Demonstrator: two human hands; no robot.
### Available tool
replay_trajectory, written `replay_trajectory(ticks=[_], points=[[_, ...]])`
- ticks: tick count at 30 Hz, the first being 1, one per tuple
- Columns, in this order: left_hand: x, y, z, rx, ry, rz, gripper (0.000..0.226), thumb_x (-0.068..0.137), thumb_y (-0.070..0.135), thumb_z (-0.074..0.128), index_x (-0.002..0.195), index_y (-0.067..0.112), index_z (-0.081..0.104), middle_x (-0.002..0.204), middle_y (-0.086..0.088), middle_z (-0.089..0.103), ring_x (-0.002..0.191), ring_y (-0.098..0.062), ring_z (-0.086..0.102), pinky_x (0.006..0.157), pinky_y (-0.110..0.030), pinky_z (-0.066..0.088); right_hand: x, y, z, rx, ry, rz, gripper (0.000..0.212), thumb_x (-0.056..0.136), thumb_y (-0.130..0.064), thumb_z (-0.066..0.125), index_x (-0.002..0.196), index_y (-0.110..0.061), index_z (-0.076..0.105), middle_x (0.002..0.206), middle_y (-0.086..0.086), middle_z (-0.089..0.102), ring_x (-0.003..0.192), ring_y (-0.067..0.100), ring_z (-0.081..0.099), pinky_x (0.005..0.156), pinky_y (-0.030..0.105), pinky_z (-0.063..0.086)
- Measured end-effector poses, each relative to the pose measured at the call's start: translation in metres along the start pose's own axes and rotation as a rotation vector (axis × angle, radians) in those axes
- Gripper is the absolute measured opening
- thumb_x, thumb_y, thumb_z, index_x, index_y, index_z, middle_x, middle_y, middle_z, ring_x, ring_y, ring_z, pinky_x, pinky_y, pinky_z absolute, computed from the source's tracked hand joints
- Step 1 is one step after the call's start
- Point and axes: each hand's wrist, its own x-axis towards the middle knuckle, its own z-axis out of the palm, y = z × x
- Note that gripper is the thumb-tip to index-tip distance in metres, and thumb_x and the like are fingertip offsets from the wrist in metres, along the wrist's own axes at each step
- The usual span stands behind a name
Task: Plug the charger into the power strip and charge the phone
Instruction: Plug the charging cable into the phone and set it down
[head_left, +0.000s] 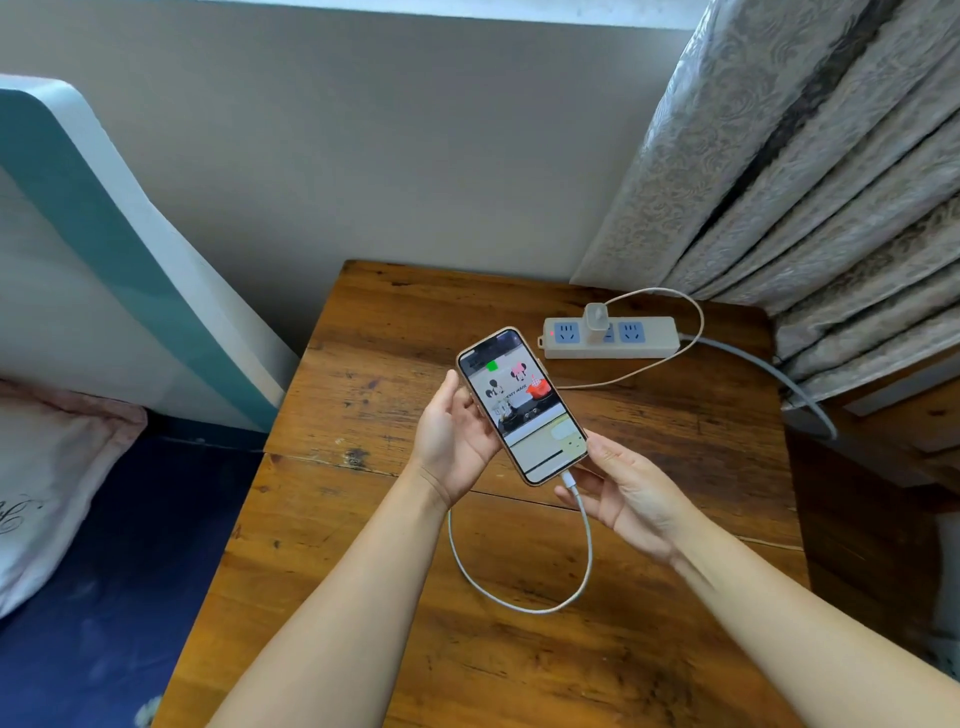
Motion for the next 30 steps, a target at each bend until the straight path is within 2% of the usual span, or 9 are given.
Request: replay_trajectory(ticks=[7,12,14,16,19,21,24,27,30], points=[[0.028,0.006,-0.043,0.096,0.245,-0.022,0.053,0.095,0.051,0.029,0.12,0.009,0.05,0.118,-0.013,0.059,0.109,-0.028,0.057,0.084,-0.044,0.052,0.041,0.008,-0.021,-0.189,0.166,0.104,0.025,0.097,-0.013,0.046,0.113,-0.012,0.066,0.101,0.008,0.075,0.093,0.021,0.07,0.069,0.033,0.061],[0.051,0.001,-0.065,0.219,0.4,-0.024,0.05,0.097,0.045,0.027,0.108,0.003,0.052,0.111,-0.014,0.056,0.108,-0.024,0.053,0.095,-0.041,0.044,0.07,0.019,-0.022,-0.537,0.236,0.1,0.034,0.101,-0.016,0.038,0.13,-0.01,0.054,0.117,0.006,0.066,0.102,0.013,0.063,0.072,0.023,0.058],[0.058,-0.001,-0.07,0.268,0.422,-0.02,0.051,0.097,0.046,0.026,0.109,0.002,0.051,0.111,-0.014,0.057,0.108,-0.023,0.053,0.1,-0.04,0.041,0.076,0.022,-0.023,-0.716,0.279,0.093,0.037,0.101,-0.018,0.036,0.135,-0.012,0.05,0.132,0.008,0.059,0.114,0.017,0.058,0.084,0.028,0.056],[0.061,-0.002,-0.074,0.335,0.436,0.002,0.051,0.097,0.046,0.025,0.105,0.004,0.053,0.106,-0.01,0.06,0.107,-0.021,0.054,0.101,-0.037,0.041,0.078,0.023,-0.022,-0.895,0.306,0.062,0.04,0.101,-0.021,0.036,0.139,-0.014,0.047,0.142,0.007,0.052,0.114,0.015,0.057,0.097,0.033,0.051],[0.066,-0.005,-0.073,0.467,0.477,0.035,0.053,0.097,0.046,0.025,0.104,0.005,0.058,0.097,-0.004,0.063,0.099,-0.017,0.055,0.096,-0.03,0.041,0.081,0.023,-0.018,-1.109,0.32,0.025,0.041,0.101,-0.024,0.035,0.138,-0.016,0.048,0.143,0.007,0.05,0.102,0.015,0.061,0.098,0.035,0.051],[0.069,-0.007,-0.07,0.588,0.508,0.051,0.056,0.097,0.045,0.023,0.113,0.004,0.058,0.103,-0.007,0.062,0.104,-0.019,0.054,0.099,-0.032,0.04,0.084,0.023,-0.014,-1.253,0.339,-0.009,0.04,0.1,-0.022,0.035,0.134,-0.013,0.053,0.14,0.011,0.051,0.11,0.023,0.06,0.101,0.04,0.048],[0.069,-0.009,-0.067,0.757,0.537,0.073,0.057,0.097,0.046,0.021,0.117,0.008,0.059,0.111,-0.01,0.062,0.108,-0.022,0.055,0.101,-0.037,0.041,0.085,0.024,-0.007,-1.295,0.392,-0.02,0.038,0.1,-0.018,0.036,0.131,-0.01,0.057,0.137,0.013,0.053,0.118,0.028,0.056,0.103,0.042,0.046],[0.068,-0.011,-0.07,0.848,0.53,0.097,0.058,0.097,0.046,0.018,0.116,0.012,0.061,0.111,-0.009,0.062,0.101,-0.021,0.053,0.088,-0.031,0.037,0.085,0.029,-0.005,-1.28,0.435,-0.005,0.039,0.1,-0.019,0.034,0.131,-0.01,0.057,0.137,0.013,0.053,0.117,0.028,0.057,0.104,0.042,0.045],[0.067,-0.008,-0.067,0.898,0.541,0.103,0.058,0.097,0.045,0.018,0.116,0.013,0.063,0.117,-0.011,0.061,0.105,-0.025,0.053,0.089,-0.031,0.036,0.084,0.034,-0.001,-1.309,0.487,-0.033,0.04,0.1,-0.018,0.033,0.13,-0.007,0.057,0.138,0.011,0.052,0.121,0.024,0.051,0.107,0.031,0.039]])
